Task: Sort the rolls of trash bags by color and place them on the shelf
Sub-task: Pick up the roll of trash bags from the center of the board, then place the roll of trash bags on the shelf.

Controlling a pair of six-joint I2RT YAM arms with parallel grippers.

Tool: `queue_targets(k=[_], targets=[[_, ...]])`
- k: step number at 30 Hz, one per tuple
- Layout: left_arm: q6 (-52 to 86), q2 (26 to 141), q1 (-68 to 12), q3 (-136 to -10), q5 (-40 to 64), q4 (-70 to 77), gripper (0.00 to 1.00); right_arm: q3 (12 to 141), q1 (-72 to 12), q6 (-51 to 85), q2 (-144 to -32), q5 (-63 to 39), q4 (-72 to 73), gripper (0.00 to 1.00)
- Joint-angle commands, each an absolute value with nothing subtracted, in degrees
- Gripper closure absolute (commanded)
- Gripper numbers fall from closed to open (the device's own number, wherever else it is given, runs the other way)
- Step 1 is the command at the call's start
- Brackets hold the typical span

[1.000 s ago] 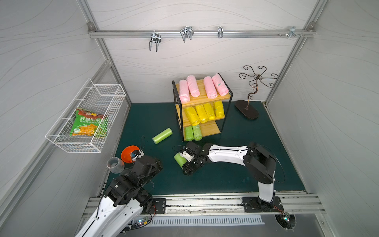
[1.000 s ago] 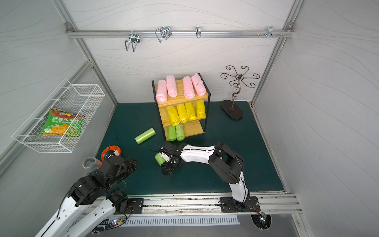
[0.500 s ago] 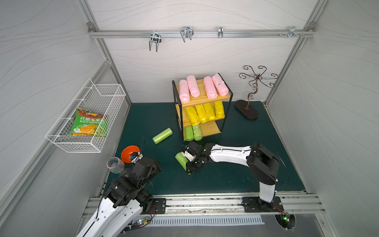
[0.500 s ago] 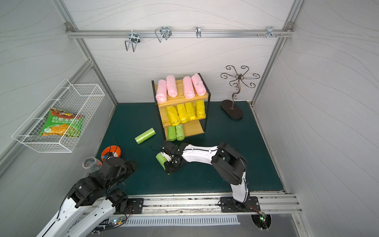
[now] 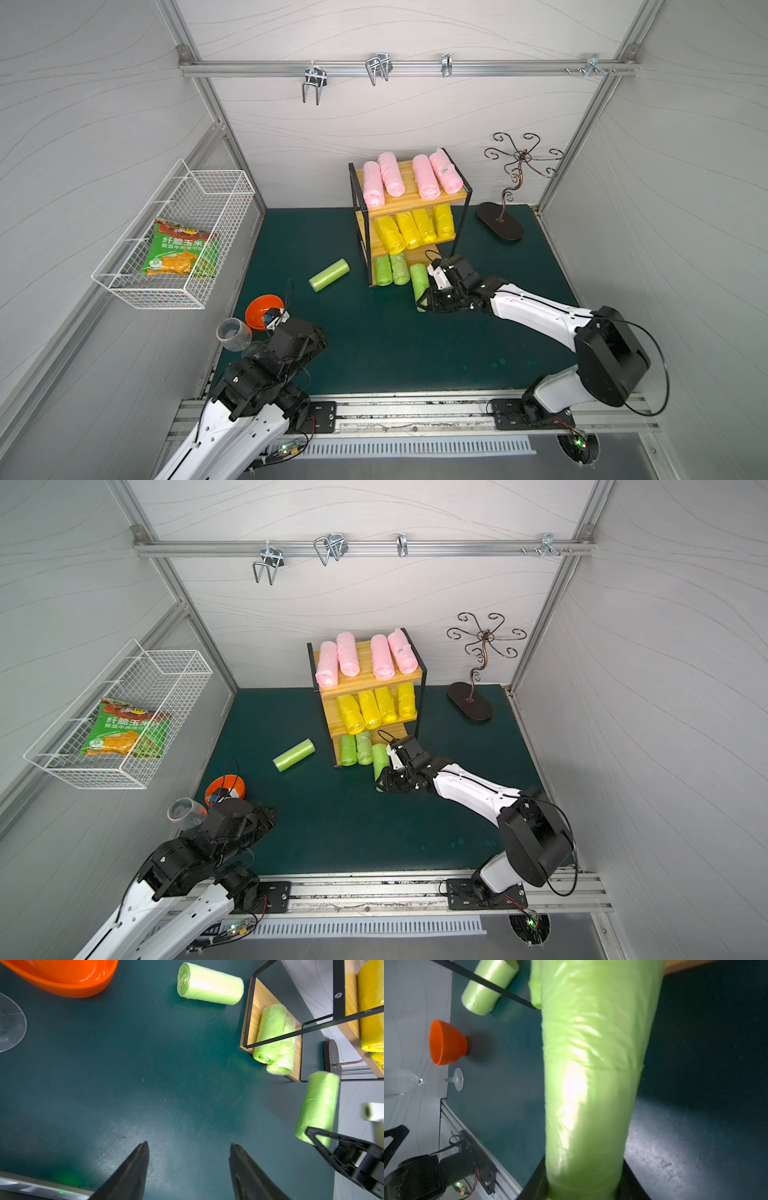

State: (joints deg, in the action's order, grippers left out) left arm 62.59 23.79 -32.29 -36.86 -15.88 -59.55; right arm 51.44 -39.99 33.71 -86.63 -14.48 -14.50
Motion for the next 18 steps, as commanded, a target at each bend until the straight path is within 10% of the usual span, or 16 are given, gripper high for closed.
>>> queue_targets(k=[1,18], targets=[[62.0,23.9,-31.9,-37.0,-16.2,-57.6,0.33,50.1,-37.6,37.9,-89.3,-18.8,-7.3,1.00],[61.5,23.3,-31.9,-36.5,-16.9,-58.9,0.33,59.5,-30.5,41.1,-104.7,-25.9,1.1,1.00]])
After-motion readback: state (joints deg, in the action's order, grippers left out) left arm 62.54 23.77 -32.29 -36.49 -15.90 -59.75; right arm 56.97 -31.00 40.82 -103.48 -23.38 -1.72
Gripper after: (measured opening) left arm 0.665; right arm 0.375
